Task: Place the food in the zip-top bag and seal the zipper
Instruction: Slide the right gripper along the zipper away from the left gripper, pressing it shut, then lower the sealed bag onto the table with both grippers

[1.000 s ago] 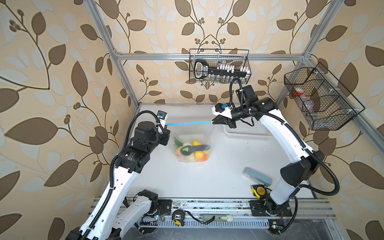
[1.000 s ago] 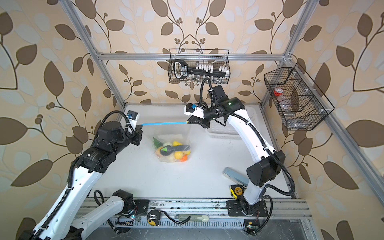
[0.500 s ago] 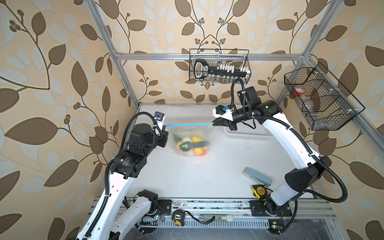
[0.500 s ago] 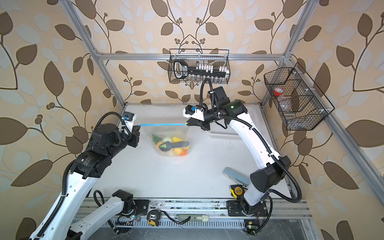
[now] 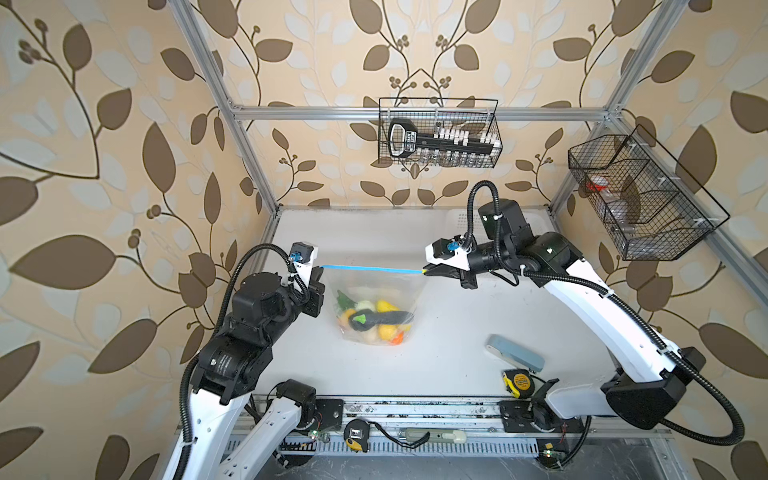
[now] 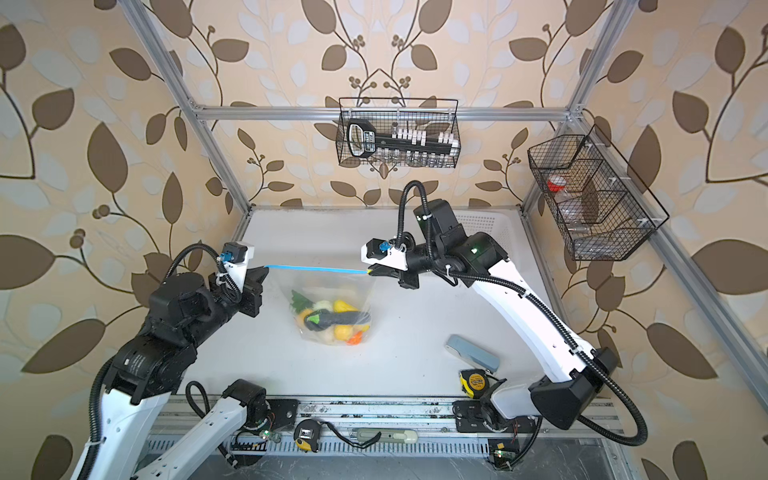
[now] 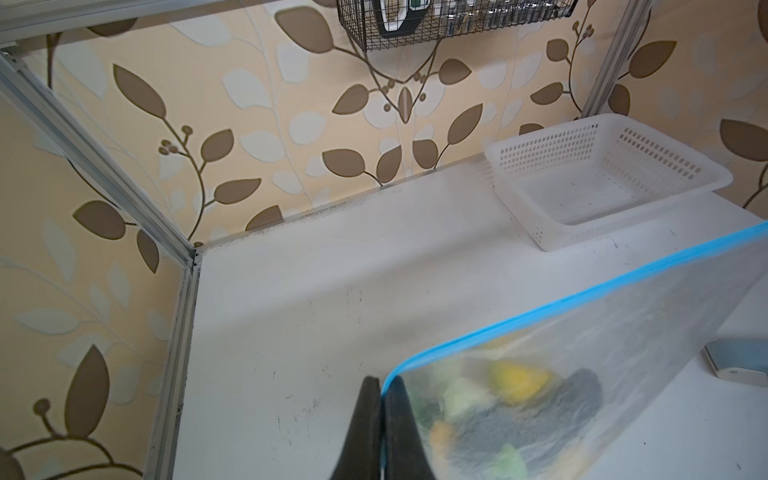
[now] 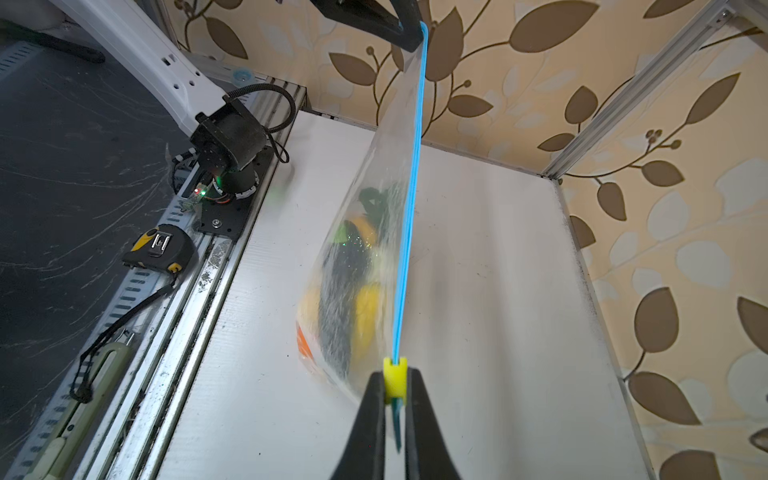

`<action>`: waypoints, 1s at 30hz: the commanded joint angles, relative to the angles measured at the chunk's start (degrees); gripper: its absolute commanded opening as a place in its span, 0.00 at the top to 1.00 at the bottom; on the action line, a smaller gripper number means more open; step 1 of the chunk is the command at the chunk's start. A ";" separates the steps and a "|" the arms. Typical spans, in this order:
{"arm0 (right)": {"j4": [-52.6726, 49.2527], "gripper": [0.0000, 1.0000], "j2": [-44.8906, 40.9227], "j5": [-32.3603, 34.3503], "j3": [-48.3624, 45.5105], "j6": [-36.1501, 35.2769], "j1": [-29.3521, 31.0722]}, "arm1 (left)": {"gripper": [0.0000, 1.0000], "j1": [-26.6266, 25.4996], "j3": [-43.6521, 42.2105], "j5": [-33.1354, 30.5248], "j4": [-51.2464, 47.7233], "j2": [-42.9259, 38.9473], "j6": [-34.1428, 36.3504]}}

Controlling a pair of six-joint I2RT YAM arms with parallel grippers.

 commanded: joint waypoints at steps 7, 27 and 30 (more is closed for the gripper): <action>2.16 0.93 -9.15 8.54 -7.31 6.74 7.42 | 1.00 0.21 0.58 -4.43 -7.27 -7.50 -3.51; 5.91 0.95 -3.88 7.32 -10.39 7.80 2.75 | 1.00 -2.97 -7.37 -16.07 -4.82 -1.47 -5.03; 7.38 0.96 -0.06 6.01 -9.29 7.25 -0.47 | 1.00 -2.65 -7.98 -17.23 0.47 5.81 -3.70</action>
